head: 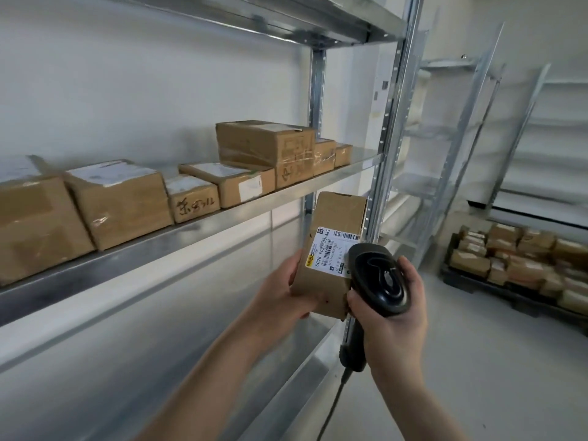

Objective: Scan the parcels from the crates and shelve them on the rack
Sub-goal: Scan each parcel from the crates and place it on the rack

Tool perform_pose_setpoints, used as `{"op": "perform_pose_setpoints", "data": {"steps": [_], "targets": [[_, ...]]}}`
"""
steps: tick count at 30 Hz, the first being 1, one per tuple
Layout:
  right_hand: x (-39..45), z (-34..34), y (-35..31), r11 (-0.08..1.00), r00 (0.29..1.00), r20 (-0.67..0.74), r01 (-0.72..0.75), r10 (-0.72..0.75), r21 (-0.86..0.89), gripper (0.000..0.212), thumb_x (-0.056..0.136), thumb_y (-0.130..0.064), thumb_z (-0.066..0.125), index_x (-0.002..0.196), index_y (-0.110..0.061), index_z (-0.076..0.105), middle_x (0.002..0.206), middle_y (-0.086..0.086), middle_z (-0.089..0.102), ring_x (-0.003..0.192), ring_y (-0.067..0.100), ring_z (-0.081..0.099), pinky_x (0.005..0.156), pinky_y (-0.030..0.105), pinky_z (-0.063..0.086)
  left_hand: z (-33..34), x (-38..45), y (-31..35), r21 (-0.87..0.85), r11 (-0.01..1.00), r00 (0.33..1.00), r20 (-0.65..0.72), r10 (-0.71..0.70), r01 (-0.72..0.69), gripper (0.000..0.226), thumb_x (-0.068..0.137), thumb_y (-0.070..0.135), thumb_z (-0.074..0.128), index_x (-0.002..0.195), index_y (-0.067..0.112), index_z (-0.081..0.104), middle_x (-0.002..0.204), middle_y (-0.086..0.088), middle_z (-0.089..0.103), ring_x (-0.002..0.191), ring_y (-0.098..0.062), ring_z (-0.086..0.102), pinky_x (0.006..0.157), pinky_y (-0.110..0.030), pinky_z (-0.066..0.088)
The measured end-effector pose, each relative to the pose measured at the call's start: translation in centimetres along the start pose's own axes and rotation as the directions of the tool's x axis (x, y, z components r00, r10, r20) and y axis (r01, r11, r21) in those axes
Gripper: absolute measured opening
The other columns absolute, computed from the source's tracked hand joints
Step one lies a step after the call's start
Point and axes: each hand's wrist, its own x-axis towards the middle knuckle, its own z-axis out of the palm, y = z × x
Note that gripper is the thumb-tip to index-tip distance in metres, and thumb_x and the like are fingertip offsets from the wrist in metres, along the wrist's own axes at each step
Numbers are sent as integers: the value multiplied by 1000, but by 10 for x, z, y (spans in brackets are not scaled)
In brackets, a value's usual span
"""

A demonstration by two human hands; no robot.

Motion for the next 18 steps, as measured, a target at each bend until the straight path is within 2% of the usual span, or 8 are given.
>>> {"op": "perform_pose_setpoints", "data": {"steps": [3, 5, 8, 11, 13, 16, 18], "targets": [[58, -10, 14, 1000, 1000, 20, 3, -3, -3, 85, 69, 4, 86, 139, -27, 50, 120, -20, 65, 111, -1, 63, 105, 39, 52, 27, 50, 8, 37, 999, 1000, -19, -17, 17, 64, 88, -7, 63, 125, 44, 55, 111, 18, 73, 99, -5, 69, 88, -38, 60], [96, -18, 22, 1000, 999, 52, -2, 1, 21, 85, 64, -4, 84, 139, -27, 51, 112, -28, 68, 108, -4, 64, 101, 35, 53, 43, 81, 12, 50, 999, 999, -37, -19, 21, 66, 88, -5, 65, 129, 46, 53, 110, 19, 72, 100, -6, 69, 92, -40, 59], [148, -28, 34, 999, 996, 94, 9, -13, 38, 81, 73, 15, 80, 132, -33, 51, 108, -34, 67, 106, -4, 64, 96, 31, 53, 63, 123, 15, 72, 997, 998, -69, 2, 3, 69, 88, -3, 66, 136, 44, 52, 110, 18, 72, 100, -8, 69, 88, -39, 59], [189, -33, 44, 999, 993, 113, 18, -23, 45, 81, 76, 15, 78, 128, -41, 52, 108, -33, 67, 107, -1, 65, 92, 24, 55, 79, 162, 16, 72, 997, 995, -95, 22, -16, 71, 87, -5, 66, 135, 46, 52, 111, 15, 73, 99, -11, 69, 84, -43, 59], [213, -33, 50, 998, 994, 106, 20, -27, 67, 81, 75, 13, 80, 129, -41, 52, 110, -29, 67, 109, 3, 65, 97, 33, 56, 86, 186, 17, 61, 998, 995, -93, 33, -28, 70, 87, -8, 65, 129, 48, 54, 108, 13, 73, 92, -8, 69, 79, -40, 59], [246, -28, 59, 995, 997, 78, 7, -15, 103, 82, 68, -3, 84, 136, -35, 52, 122, -12, 66, 115, 12, 65, 102, 49, 55, 93, 222, 17, 39, 999, 996, -77, 34, -31, 69, 87, -8, 64, 126, 48, 55, 108, 15, 74, 92, -3, 70, 72, -23, 56], [270, -20, 64, 994, 998, 61, 19, -25, 106, 83, 63, -11, 81, 138, -32, 51, 126, -5, 65, 117, 16, 65, 103, 54, 53, 96, 248, 16, 37, 999, 997, -73, 36, -33, 67, 87, -8, 65, 124, 48, 55, 109, 16, 74, 95, -4, 70, 73, -24, 57]]}}
